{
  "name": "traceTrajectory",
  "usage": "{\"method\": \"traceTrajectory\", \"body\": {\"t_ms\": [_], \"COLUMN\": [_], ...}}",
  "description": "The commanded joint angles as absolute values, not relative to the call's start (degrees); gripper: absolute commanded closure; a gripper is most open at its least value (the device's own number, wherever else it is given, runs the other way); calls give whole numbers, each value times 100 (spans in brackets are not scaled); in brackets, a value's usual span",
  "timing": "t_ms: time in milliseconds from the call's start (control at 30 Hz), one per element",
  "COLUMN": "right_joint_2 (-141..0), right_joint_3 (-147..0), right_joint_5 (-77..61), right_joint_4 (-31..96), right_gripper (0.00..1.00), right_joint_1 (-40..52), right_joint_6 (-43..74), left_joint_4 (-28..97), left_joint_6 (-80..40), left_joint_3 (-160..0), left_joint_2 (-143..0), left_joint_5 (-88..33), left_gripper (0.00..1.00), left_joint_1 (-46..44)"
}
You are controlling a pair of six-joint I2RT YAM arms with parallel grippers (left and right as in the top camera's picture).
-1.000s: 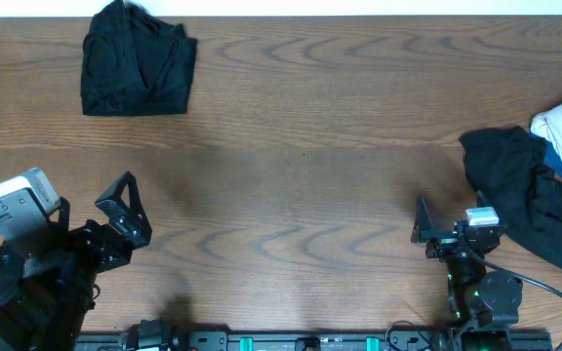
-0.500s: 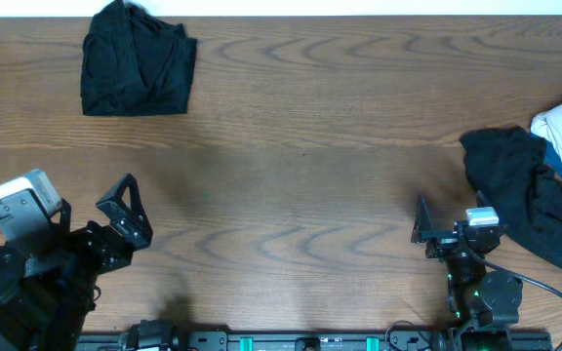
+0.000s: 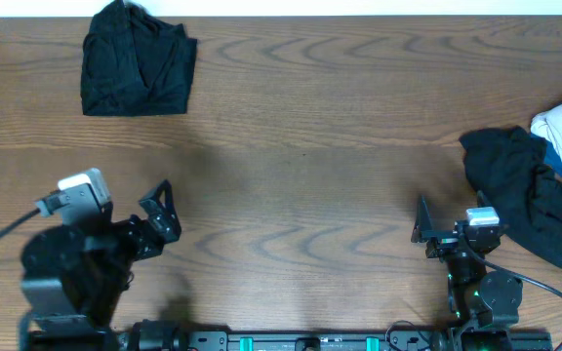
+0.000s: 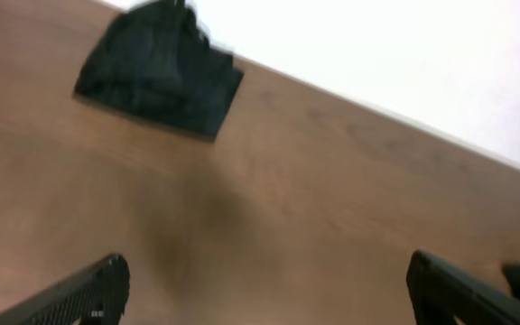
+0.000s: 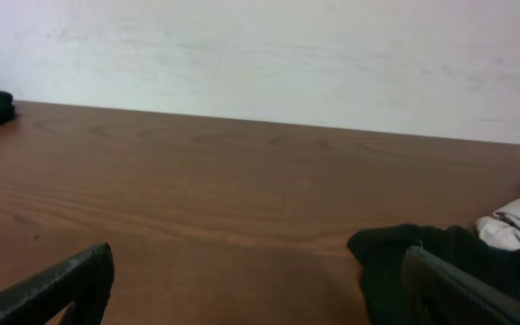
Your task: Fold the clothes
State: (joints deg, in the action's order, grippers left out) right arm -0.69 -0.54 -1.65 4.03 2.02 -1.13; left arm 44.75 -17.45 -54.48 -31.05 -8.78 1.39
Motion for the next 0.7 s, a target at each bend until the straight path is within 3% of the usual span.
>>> {"method": "traceTrajectory", "body": {"t_ms": [0,300,667], "right_joint_2": [-32,-32,-32], "right_joint_3": [-32,-30,-32], "right_joint_5": [-132,-130,-130], "right_joint_4": [414,414,414], "right_gripper": [1,1,1], "right_joint_1": [248,248,248], "right_joint_6": [-200,-200,-200], "left_joint_4": [3795,1317,336], "left_joint_6": [-1772,-1498,-633], "left_joint_3": [-4421,-1839,-213], "left_joint_2": [-2541,-1105,-10], "left_joint_5": [-998,-1057,-1157], "left_gripper": [2,2,2], "left_joint_1": [115,-193,-196]}}
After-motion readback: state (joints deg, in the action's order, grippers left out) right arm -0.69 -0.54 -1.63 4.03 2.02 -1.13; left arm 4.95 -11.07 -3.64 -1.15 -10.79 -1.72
